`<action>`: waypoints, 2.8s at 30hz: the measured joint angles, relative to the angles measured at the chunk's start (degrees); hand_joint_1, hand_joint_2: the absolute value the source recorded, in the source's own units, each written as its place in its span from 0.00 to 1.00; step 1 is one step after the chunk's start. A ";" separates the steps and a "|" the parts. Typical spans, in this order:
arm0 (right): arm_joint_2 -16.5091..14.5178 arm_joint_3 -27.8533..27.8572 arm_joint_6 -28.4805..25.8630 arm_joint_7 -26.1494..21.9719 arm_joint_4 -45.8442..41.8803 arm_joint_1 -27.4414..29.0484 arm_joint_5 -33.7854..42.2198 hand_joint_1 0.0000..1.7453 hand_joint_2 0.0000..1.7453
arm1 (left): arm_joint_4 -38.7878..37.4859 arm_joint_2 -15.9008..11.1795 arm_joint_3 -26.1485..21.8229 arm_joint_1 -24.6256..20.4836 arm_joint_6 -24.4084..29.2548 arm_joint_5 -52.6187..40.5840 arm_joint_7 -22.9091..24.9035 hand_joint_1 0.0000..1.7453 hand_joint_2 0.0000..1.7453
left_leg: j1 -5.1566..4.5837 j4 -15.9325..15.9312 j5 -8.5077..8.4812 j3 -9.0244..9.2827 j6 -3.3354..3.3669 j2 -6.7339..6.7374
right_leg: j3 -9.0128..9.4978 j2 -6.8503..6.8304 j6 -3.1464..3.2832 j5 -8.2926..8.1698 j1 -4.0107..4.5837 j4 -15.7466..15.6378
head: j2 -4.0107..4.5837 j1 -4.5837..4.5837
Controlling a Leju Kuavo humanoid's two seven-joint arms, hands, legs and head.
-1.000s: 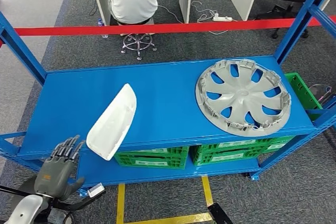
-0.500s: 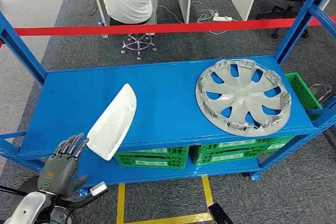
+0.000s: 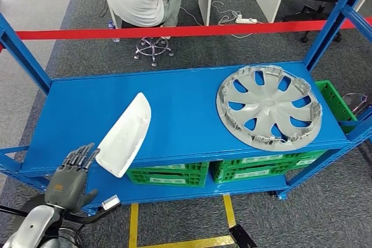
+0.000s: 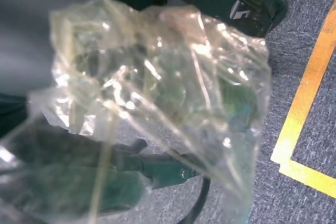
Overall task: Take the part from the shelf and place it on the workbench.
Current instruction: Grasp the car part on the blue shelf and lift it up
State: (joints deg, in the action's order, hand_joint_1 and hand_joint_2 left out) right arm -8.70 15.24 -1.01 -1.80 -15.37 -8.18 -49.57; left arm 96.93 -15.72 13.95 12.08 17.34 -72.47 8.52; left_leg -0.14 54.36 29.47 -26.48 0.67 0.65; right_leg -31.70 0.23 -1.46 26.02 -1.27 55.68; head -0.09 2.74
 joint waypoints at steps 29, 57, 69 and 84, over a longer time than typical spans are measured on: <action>-0.51 -3.02 -0.44 0.91 0.00 -0.41 0.58 0.00 0.00 | -9.07 2.97 1.76 -7.17 0.27 -0.60 -2.67 0.00 1.00 | 0.00 0.02 0.00 -0.03 0.00 0.00 | -0.13 0.00 0.00 0.00 0.00 0.04 | 0.00 0.01; -0.55 -5.35 -0.25 0.95 0.00 -0.47 1.55 0.00 0.00 | -10.85 4.77 3.19 -8.80 2.70 -0.08 -4.67 1.00 1.00 | 0.00 0.02 -0.01 -0.08 -0.01 0.02 | -0.16 0.05 0.01 0.00 0.00 0.10 | 0.00 0.01; -0.53 -6.56 -0.39 0.95 0.00 -0.46 3.11 0.00 0.00 | -9.89 4.62 2.73 -8.76 7.94 -3.09 -5.18 1.00 1.00 | 0.00 0.02 -0.05 -0.08 -0.07 0.02 | -0.19 0.04 0.01 -0.01 0.00 0.19 | 0.00 0.01; -0.53 -7.82 -0.67 1.07 -0.01 -0.45 4.42 0.00 0.00 | -5.88 2.77 2.05 -8.45 11.53 -9.41 -4.49 1.00 1.00 | 0.00 0.04 -0.09 -0.08 -0.14 0.01 | -0.28 0.02 0.02 -0.02 0.00 0.22 | 0.00 0.00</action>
State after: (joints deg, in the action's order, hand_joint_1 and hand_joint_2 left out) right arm -9.23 7.41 -1.68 -0.74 -15.37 -8.63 -45.15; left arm 91.05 -12.95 16.00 3.62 28.86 -81.88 4.03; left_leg -0.15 54.40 29.38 -26.56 0.52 0.66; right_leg -31.98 0.25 -1.43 26.00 -1.27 55.90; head -0.09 2.74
